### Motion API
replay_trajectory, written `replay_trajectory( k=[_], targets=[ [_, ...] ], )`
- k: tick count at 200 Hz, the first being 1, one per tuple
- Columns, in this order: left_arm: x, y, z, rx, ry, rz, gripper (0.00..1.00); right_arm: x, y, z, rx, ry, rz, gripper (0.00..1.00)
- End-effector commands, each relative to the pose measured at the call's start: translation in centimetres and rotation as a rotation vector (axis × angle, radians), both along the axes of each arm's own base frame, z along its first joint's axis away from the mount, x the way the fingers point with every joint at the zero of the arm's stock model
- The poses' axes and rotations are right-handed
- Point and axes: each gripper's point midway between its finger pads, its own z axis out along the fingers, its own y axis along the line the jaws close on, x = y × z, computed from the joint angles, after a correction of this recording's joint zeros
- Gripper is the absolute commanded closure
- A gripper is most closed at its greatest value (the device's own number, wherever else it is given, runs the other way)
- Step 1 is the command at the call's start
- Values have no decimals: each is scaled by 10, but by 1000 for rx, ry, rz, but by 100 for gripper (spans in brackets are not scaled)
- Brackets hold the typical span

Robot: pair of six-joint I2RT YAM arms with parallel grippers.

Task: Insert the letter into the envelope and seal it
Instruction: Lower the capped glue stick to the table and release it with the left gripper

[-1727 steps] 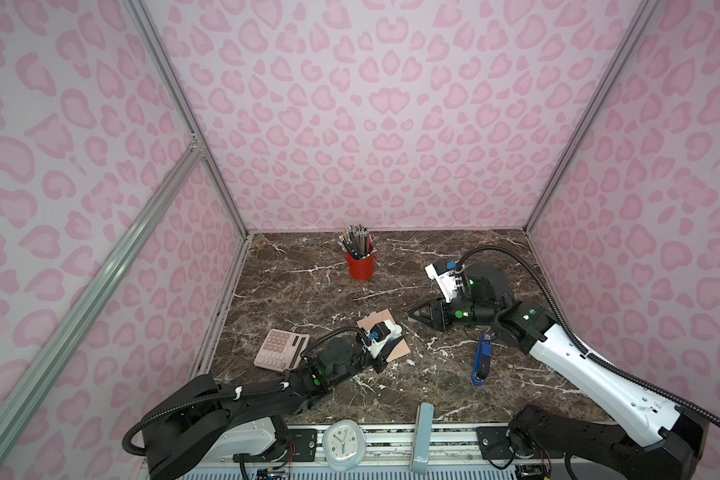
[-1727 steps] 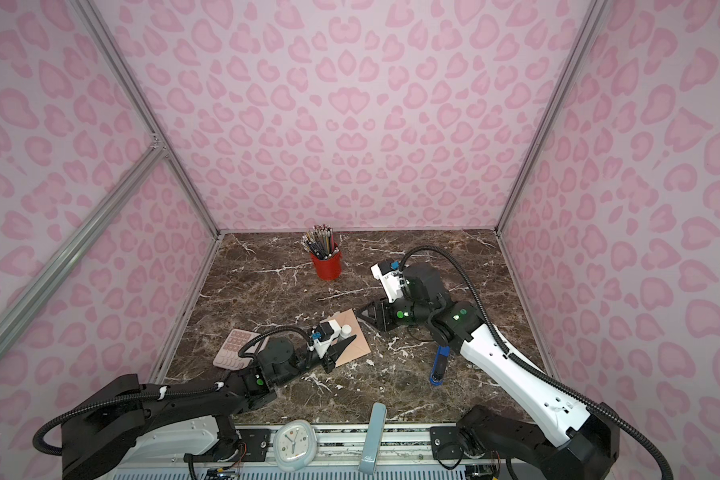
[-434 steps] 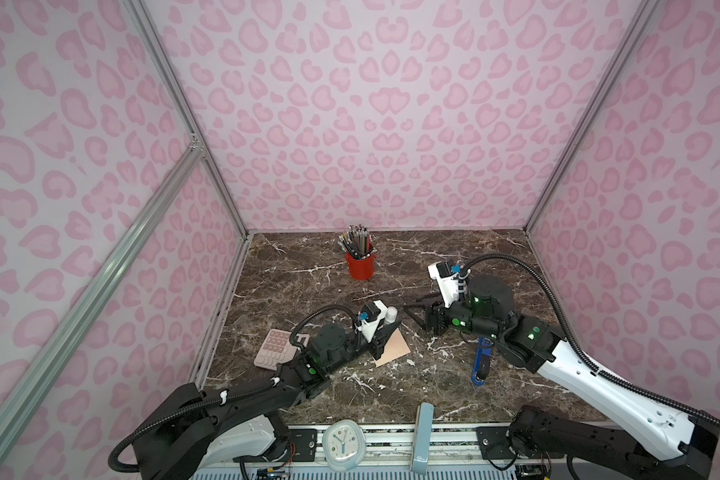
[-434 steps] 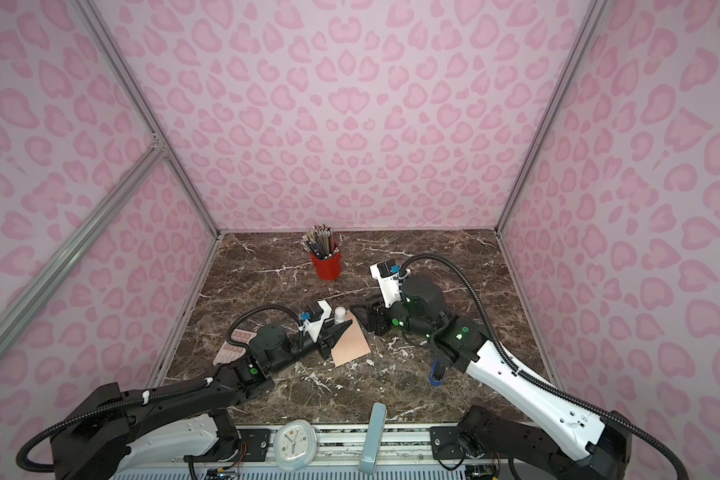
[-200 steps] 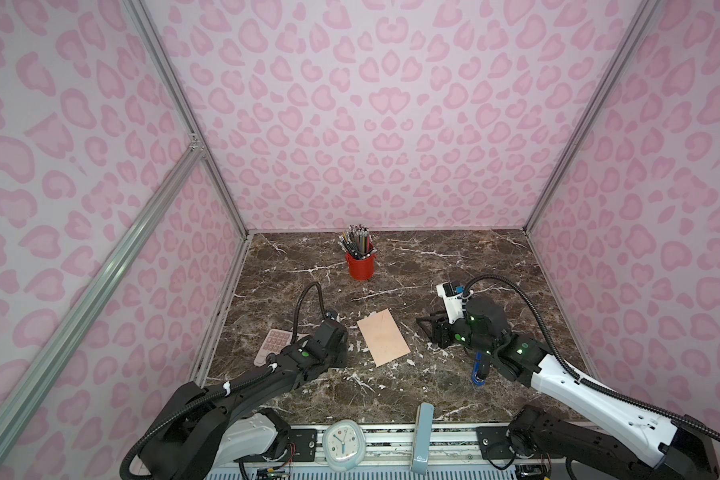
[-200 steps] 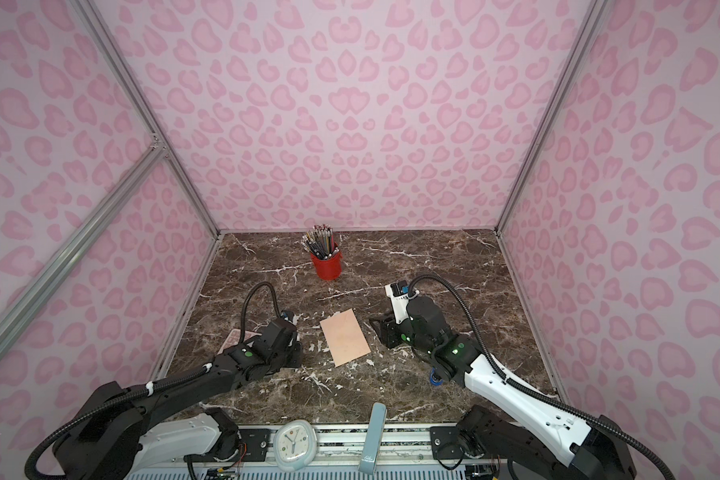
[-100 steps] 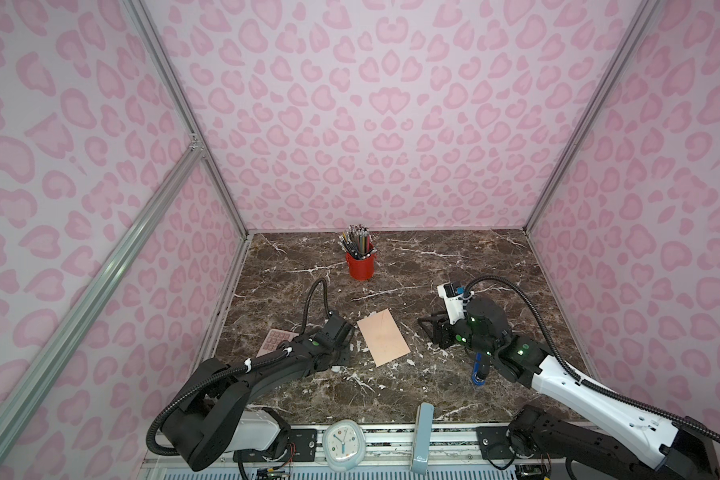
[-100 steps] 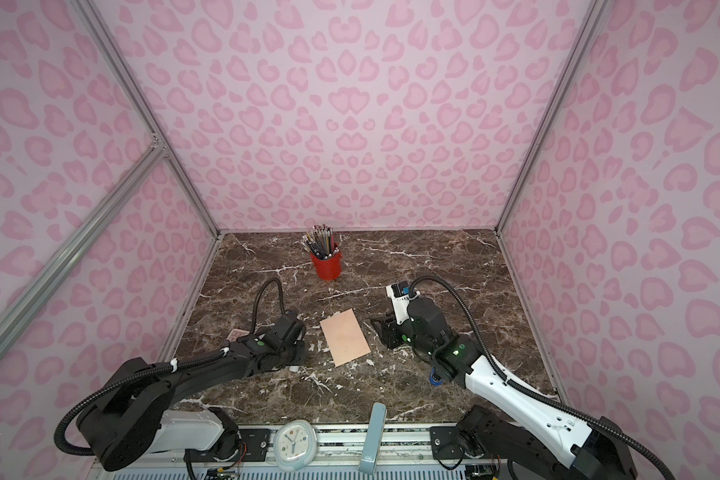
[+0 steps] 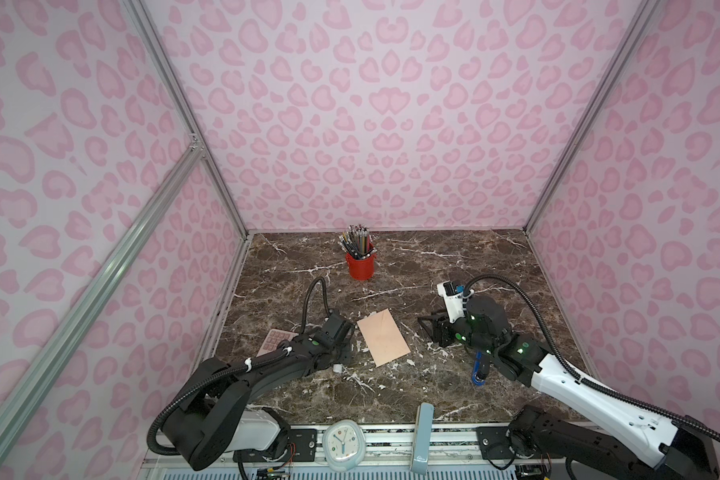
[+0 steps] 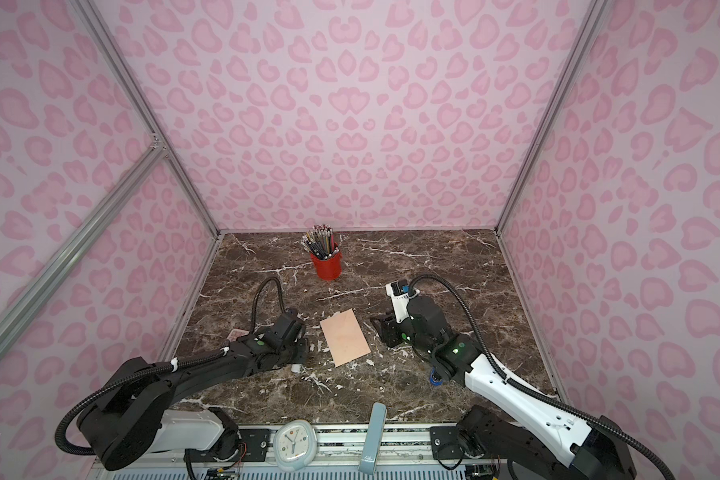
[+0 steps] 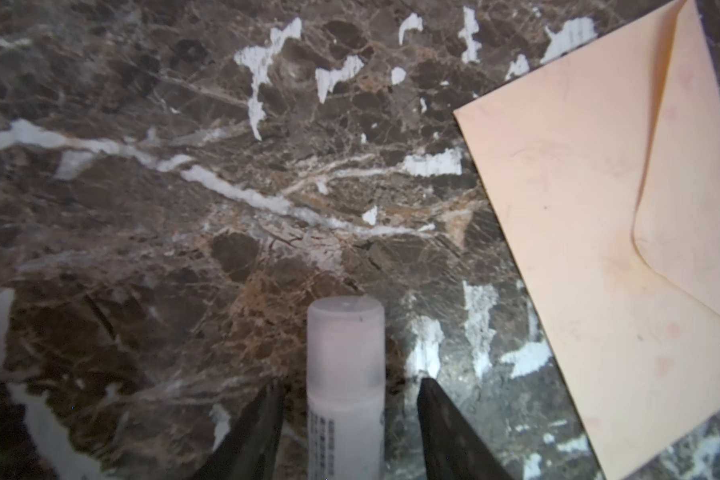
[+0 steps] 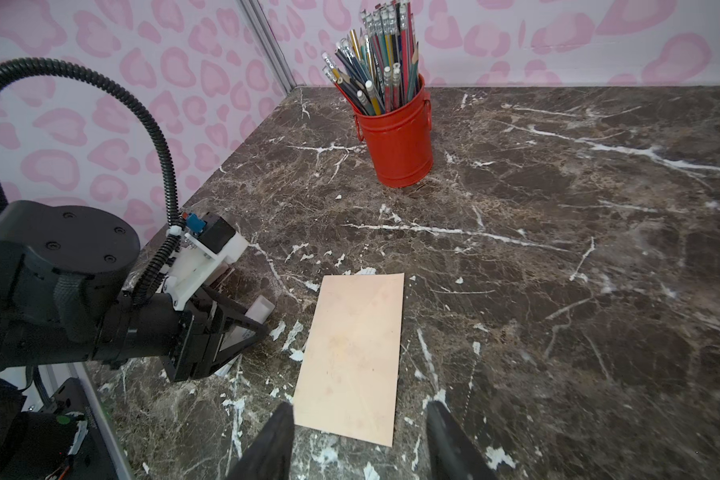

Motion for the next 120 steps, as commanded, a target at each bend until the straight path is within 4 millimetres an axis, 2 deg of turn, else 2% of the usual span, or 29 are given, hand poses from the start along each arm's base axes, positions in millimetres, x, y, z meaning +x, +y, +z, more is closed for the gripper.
replay_trajectory(
  k=[1, 42, 69, 94, 120],
  targets=[
    [6, -11, 19, -53, -44, -36, 38, 5, -1, 4, -9, -28, -8, 46],
    [26, -17, 76, -86, -207, -61, 29, 21, -17, 4, -60, -98, -88, 47],
    [42, -9, 117, -70, -341, -42, 24, 39, -38, 1, -132, -187, -177, 47],
    [59, 13, 151, -60, -485, 20, 22, 59, -73, 0, -250, -288, -307, 45],
    [76, 54, 176, -26, -643, 147, 19, 73, -114, 2, -328, -420, -468, 43]
  ],
)
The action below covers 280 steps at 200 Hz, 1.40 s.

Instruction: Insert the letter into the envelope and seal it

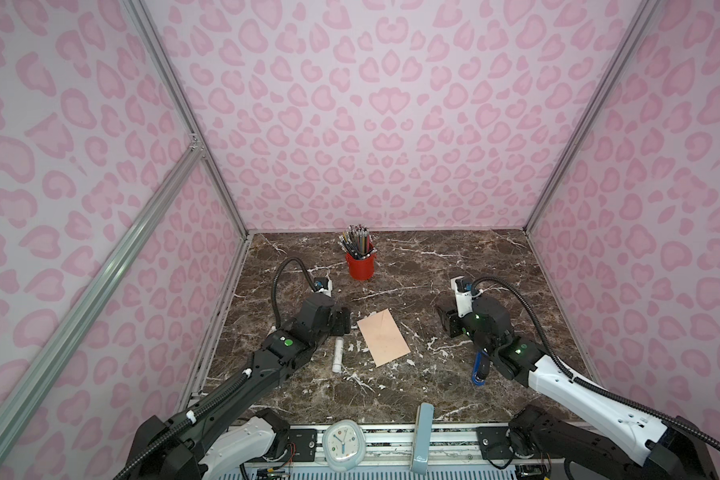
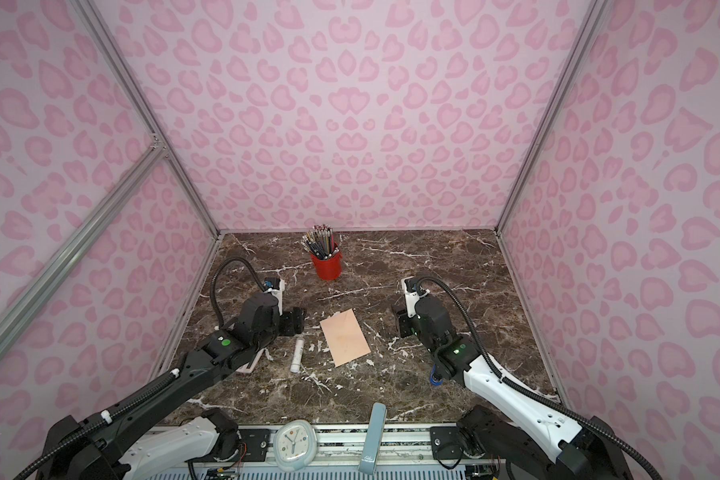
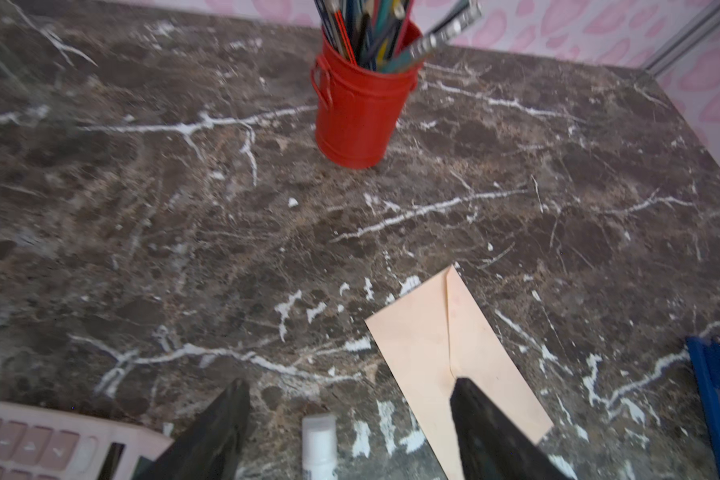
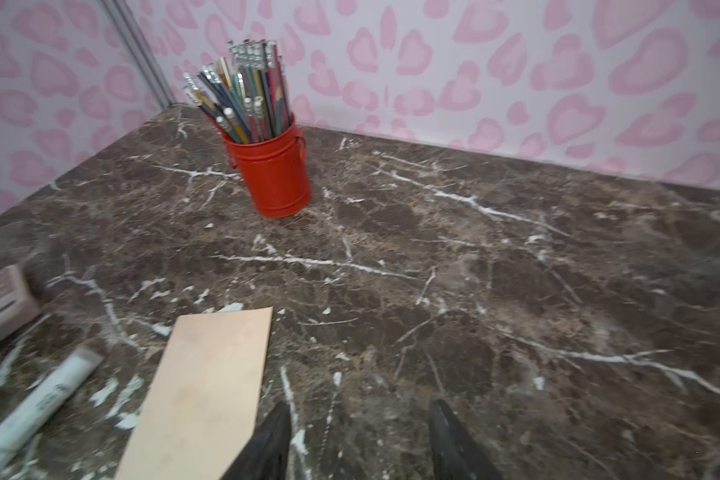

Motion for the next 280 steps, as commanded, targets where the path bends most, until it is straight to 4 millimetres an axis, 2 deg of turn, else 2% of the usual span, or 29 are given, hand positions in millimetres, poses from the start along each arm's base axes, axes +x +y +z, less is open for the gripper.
replay_trajectory(
  k=[1, 12, 37, 62, 77, 103, 132, 147, 156, 174, 203, 211, 217, 221, 224, 270, 276, 280],
  targets=[
    [19, 34, 30, 32, -174, 121, 19, 20, -39, 20, -96, -199, -168, 43],
    [24, 54, 35, 36, -241, 190, 19, 23, -57, 20, -109, -246, -237, 42],
    [24, 102, 37, 32, -373, 371, 11, 27, -100, 4, -147, -272, -412, 40],
    [20, 142, 25, 44, -422, 511, 9, 26, -135, -16, -187, -265, -555, 39],
    [18, 160, 16, 60, -425, 574, 8, 27, -148, -27, -188, -259, -597, 38],
    [10, 187, 6, 86, -447, 681, 5, 37, -163, -36, -157, -282, -636, 38],
    [10, 211, -5, 117, -466, 754, 4, 49, -169, -40, -204, -311, -644, 37],
    [16, 217, -11, 136, -469, 749, 4, 54, -174, -56, -183, -284, -636, 37],
    [20, 219, -16, 144, -468, 743, 3, 55, -175, -54, -144, -319, -626, 37],
    [29, 222, -27, 158, -462, 734, 3, 56, -181, -64, -112, -296, -630, 36],
    [50, 215, -39, 168, -404, 672, 5, 68, -171, -69, -135, -244, -561, 34],
    [52, 214, -37, 170, -414, 665, 6, 70, -172, -71, -136, -223, -555, 30],
    [54, 212, -38, 172, -413, 650, 6, 72, -172, -73, -128, -213, -548, 20],
    [54, 211, -38, 170, -408, 639, 6, 74, -172, -73, -123, -210, -541, 5],
    [54, 210, -39, 169, -405, 631, 6, 75, -172, -73, -119, -205, -538, 1],
    [64, 186, -43, 161, -428, 471, 8, 79, -174, -76, -94, -182, -520, 1],
    [65, 187, -48, 164, -425, 473, 8, 78, -174, -77, -95, -178, -520, 1],
    [68, 187, -45, 166, -462, 470, 8, 79, -173, -76, -93, -181, -519, 1]
  ],
)
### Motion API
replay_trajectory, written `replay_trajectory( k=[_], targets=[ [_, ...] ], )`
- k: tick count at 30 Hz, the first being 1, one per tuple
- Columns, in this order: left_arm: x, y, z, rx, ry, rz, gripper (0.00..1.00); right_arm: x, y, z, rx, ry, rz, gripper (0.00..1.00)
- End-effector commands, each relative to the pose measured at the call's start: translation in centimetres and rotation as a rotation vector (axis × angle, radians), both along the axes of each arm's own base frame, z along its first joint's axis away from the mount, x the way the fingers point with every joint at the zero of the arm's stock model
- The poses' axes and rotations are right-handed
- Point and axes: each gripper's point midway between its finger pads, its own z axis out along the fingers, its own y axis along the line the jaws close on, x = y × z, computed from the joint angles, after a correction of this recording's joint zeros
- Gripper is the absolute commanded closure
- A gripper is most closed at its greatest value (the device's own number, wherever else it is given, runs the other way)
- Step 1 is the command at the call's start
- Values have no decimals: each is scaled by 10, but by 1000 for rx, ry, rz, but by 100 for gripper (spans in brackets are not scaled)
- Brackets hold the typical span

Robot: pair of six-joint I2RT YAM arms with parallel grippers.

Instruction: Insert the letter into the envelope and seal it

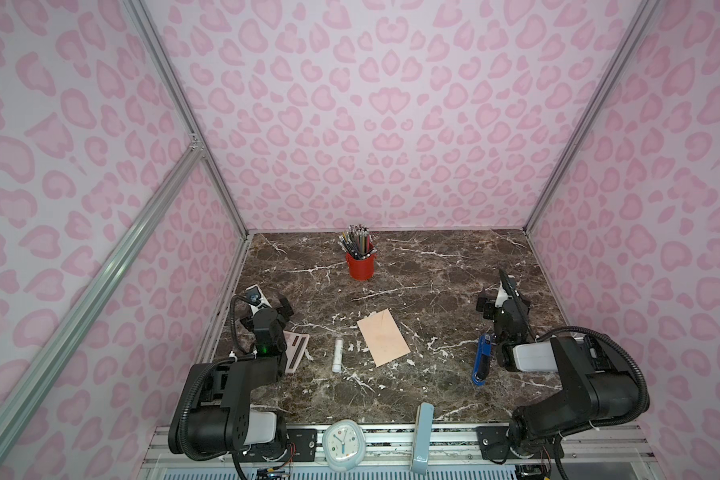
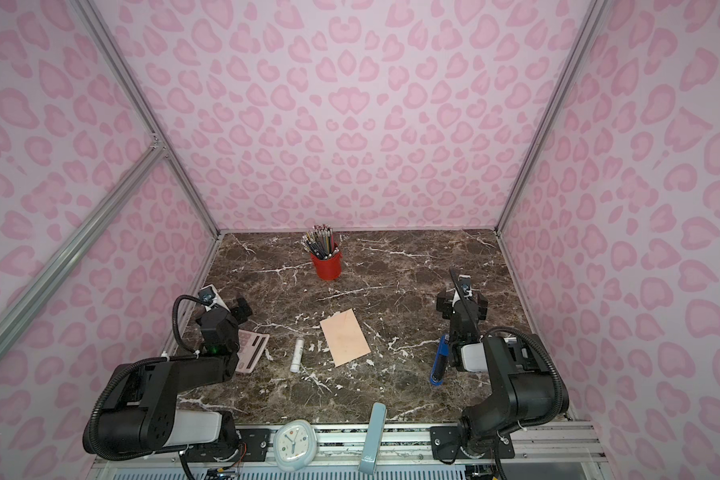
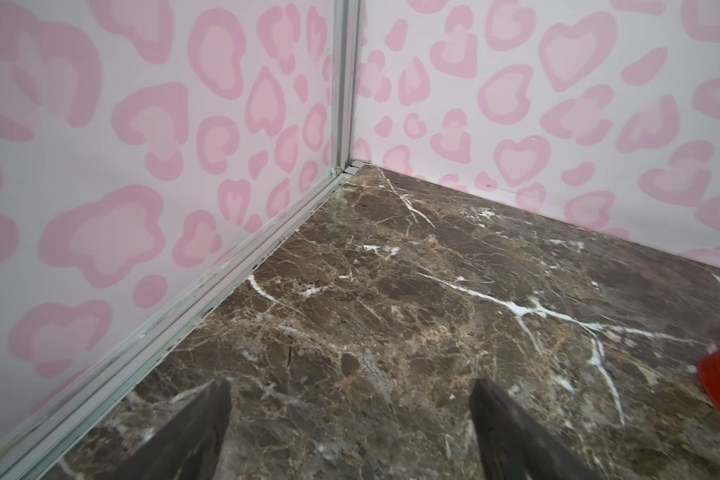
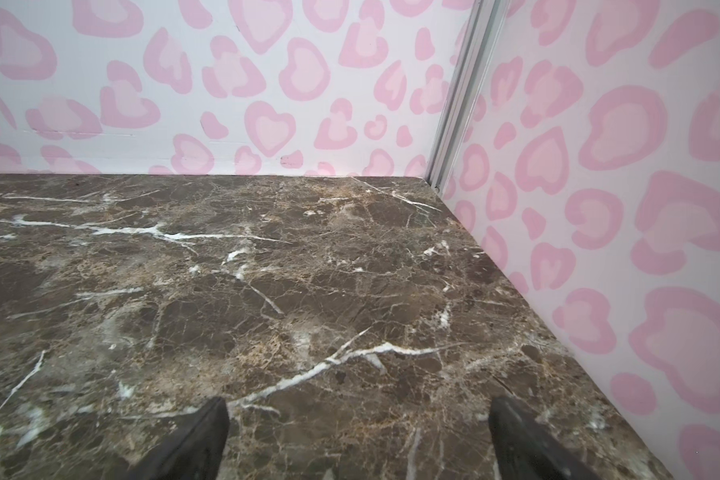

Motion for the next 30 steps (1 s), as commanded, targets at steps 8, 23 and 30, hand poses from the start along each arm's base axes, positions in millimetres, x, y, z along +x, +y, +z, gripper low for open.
replay_trajectory(
  k=[8, 23, 30],
  targets=[
    [17, -18, 3, 42, -17, -116, 2, 3, 1, -2, 25, 12, 3, 1],
    [21, -22, 1, 57, 3, -119, 2, 4, 0, -3, 31, 20, -2, 1],
    [21, -22, 0, 61, 9, -124, 2, 4, 0, -4, 31, 22, -1, 1]
  ],
)
